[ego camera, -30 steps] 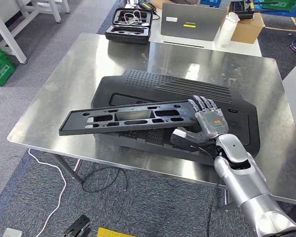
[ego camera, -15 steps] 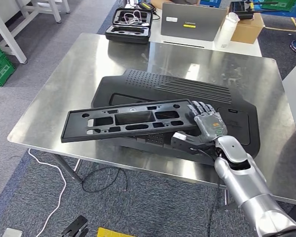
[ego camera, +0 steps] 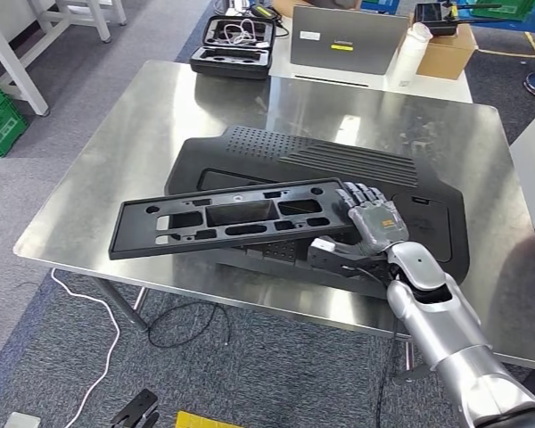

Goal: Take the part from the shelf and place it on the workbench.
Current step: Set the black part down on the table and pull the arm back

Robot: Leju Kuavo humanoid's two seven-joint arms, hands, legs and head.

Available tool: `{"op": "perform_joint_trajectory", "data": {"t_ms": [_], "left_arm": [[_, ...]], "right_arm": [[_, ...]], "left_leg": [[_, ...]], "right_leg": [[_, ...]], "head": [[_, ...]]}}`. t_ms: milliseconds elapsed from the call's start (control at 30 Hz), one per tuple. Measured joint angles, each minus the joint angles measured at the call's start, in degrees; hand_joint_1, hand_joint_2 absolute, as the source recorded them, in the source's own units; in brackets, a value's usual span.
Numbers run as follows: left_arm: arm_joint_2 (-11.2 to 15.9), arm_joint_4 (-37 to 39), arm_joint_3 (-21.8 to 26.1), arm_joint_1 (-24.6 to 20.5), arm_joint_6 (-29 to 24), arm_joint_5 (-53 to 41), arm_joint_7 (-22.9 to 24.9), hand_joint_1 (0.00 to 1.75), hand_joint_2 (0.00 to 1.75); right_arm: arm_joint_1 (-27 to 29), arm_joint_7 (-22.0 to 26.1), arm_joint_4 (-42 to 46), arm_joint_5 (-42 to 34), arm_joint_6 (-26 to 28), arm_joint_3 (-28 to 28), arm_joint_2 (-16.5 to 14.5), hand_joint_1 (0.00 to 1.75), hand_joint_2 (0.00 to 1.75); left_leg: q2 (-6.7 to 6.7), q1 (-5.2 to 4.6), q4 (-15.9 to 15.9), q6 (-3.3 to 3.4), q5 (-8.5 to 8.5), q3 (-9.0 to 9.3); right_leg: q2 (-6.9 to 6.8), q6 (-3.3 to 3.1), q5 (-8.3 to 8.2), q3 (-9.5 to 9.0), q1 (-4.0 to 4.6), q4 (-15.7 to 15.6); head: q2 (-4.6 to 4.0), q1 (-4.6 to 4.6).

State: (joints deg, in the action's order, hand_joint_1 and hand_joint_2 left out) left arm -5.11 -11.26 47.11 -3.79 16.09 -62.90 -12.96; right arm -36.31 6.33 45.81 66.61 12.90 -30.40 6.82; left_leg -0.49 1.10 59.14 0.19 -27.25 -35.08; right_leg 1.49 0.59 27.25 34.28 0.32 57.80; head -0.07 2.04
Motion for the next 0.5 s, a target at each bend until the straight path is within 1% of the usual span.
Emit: {"op": "perform_joint_trajectory", "data": {"t_ms": [100,300,500], "left_arm": [[0.02,0.00,0.24,0.03,-0.07,-0.02,0.10,0.00,0.00],[0.12,0.00,0.81,0.05,-0.63,0.00,0.10,0.00,0.00],[0.20,0.00,1.18,0.06,-0.63,0.00,0.10,0.00,0.00]], "right_arm": [[0.02,-0.14,0.03,-0.25,0.59,-0.32,0.11,0.00,0.00],[-0.12,-0.43,0.90,0.19,-1.89,-0.96,1.06,0.00,0.00],[-0.12,-0.43,0.98,0.21,-2.33,-1.58,1.61,0.00,0.00]], "left_leg": [[0.00,0.00,0.00,0.00,0.00,0.00],[0.00,0.00,0.00,0.00,0.00,0.00],[0.00,-0.01,0.00,0.00,0.00,0.00]], "right_leg": [[-0.01,0.00,0.00,0.00,0.00,0.00],[-0.01,0.00,0.00,0.00,0.00,0.00],[-0.04,0.00,0.00,-0.01,0.00,0.00]], "head": [[0.00,-0.01],[0.00,-0.01],[0.00,0.00]]}}
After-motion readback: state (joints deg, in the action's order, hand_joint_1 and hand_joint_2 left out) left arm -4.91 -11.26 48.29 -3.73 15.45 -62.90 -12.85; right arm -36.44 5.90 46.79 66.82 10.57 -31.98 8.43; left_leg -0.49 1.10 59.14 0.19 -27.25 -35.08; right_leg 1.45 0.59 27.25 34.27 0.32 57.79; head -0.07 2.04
